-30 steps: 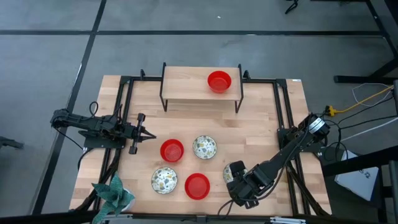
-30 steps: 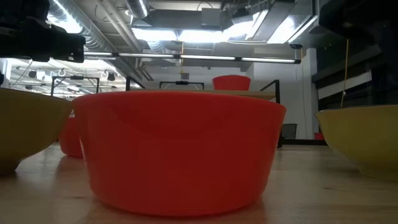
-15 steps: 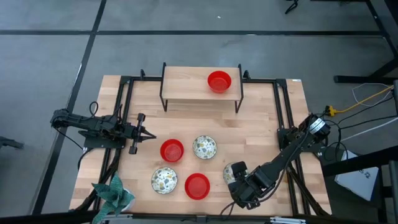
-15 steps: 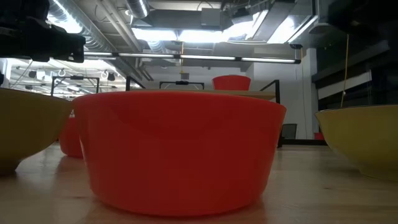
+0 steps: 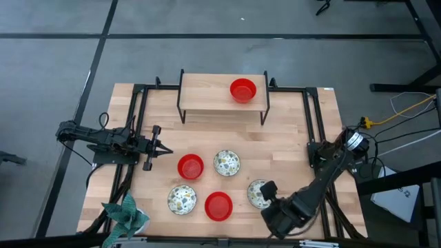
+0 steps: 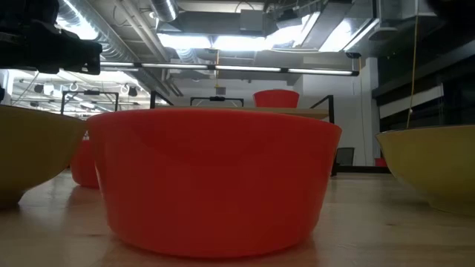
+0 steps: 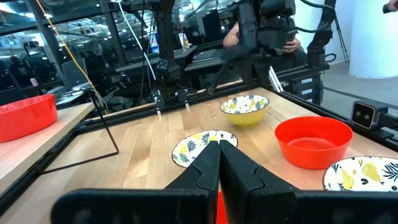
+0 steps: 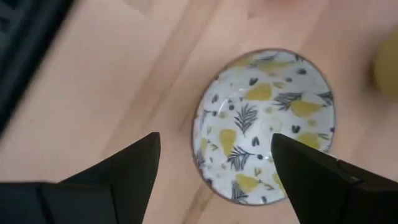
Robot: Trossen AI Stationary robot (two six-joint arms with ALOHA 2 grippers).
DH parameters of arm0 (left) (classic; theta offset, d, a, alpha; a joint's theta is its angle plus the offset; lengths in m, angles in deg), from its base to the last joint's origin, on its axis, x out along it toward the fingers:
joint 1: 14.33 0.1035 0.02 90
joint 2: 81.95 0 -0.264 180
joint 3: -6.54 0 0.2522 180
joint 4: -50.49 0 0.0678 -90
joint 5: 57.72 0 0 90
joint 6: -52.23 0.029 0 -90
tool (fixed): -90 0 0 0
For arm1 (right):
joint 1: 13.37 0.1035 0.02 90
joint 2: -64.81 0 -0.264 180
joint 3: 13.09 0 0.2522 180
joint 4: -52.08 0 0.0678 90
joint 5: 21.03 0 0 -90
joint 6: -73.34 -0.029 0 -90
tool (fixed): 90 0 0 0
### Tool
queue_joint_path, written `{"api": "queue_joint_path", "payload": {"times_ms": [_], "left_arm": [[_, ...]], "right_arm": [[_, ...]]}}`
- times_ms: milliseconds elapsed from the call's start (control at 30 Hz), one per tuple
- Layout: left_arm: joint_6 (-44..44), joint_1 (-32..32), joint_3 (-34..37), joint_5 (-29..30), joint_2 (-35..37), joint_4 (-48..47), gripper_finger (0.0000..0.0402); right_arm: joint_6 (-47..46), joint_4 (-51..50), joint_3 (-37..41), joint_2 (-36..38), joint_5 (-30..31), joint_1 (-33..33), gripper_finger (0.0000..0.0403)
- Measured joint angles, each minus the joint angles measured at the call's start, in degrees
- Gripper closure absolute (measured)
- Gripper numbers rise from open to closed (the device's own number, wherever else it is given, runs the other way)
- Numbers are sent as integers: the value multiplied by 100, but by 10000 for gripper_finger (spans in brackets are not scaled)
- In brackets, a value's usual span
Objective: Pick & Place Mini bowls
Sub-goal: Stack the bottom red bowl on top of the red bowl on the shelf
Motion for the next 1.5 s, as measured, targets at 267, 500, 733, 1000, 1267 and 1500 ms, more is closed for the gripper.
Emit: {"api": "queue_joint_path", "payload": {"times_ms": [267, 500, 733, 1000, 1267, 1500], "left_arm": [[-2, 0, 2, 9, -2, 37, 398], [0, -1, 1, 11, 0, 39, 398], [0, -2, 0, 13, -2, 39, 398], [0, 0, 2, 15, -2, 39, 398], [0, -1, 1, 15, -1, 39, 398], [-1, -1, 0, 17, -1, 39, 398]], "right_arm": [[-407, 35, -5, 16, -156, 22, 98], [-366, 33, -5, 16, -345, -153, 98], [-245, -19, -6, 16, -464, -401, 98], [-82, -160, -1, 16, -489, -644, 98], [278, 236, 570, -4, -593, -682, 98], [664, 685, 954, -6, -593, -682, 98]]}}
